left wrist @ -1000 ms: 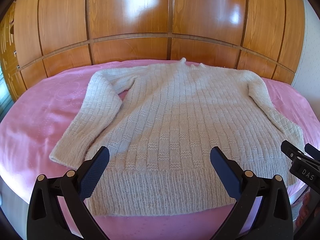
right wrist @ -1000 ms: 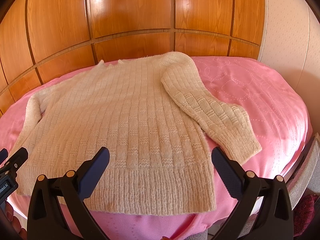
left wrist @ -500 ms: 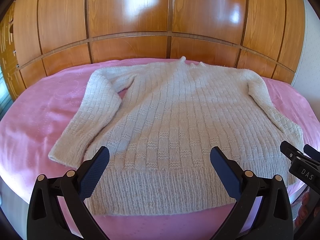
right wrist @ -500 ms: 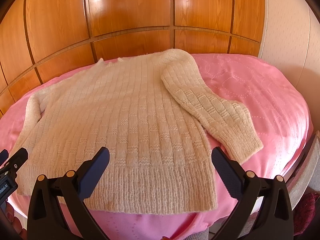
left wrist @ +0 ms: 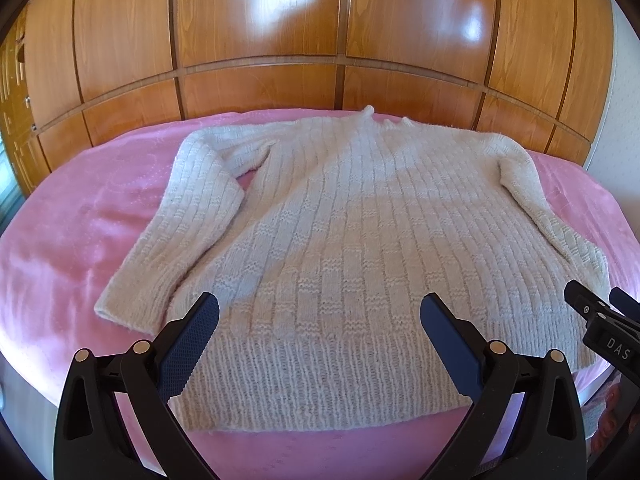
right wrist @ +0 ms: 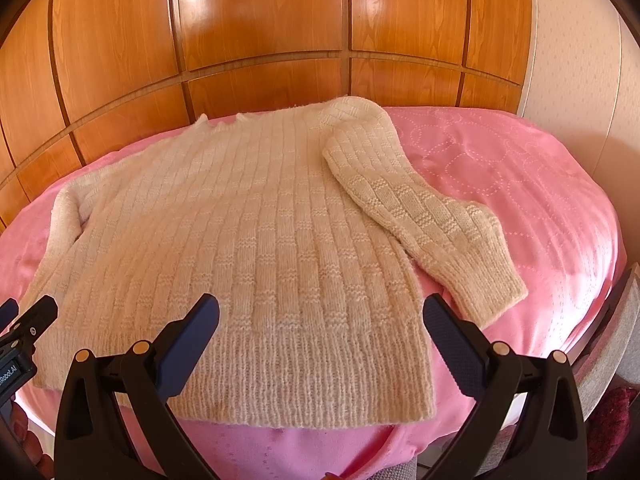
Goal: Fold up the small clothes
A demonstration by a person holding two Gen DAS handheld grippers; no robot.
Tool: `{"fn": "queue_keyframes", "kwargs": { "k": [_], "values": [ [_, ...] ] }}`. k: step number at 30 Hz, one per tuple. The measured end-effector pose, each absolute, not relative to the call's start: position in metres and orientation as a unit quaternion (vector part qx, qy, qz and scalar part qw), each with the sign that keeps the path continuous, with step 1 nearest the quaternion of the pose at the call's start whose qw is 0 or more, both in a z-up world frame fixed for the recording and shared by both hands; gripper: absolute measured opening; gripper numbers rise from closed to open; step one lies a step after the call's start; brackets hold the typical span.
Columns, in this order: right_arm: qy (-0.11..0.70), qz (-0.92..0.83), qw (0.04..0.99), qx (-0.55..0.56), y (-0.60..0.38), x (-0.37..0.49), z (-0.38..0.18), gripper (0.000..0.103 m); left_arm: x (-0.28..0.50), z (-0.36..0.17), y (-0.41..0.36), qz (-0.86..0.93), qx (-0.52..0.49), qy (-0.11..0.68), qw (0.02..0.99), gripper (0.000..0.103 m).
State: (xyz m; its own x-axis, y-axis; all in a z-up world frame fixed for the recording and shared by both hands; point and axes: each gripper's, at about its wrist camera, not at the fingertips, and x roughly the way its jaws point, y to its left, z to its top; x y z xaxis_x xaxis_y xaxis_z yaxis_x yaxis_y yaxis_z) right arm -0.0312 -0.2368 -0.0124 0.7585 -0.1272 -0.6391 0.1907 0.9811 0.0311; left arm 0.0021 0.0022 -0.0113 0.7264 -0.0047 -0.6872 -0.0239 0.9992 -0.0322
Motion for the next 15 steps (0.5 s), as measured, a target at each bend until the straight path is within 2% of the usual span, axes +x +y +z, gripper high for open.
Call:
{"fn": "queue_keyframes", "kwargs": {
  "k": [10, 15],
  "values": [
    [0.33, -0.086, 0.94, 0.025, -0.239, -0.009, -0.014, 0.101, 0.023, -0.021, 0.041, -0.005, -0.055, 0.402, 0.914, 0.1],
    [0.315, -0.078, 0.946, 0.015, -0.239, 0.009, -0.014, 0.101, 0.031, -0.028, 0.083, -0.003, -0.118, 0.402, 0.908, 0.1]
  ]
}}
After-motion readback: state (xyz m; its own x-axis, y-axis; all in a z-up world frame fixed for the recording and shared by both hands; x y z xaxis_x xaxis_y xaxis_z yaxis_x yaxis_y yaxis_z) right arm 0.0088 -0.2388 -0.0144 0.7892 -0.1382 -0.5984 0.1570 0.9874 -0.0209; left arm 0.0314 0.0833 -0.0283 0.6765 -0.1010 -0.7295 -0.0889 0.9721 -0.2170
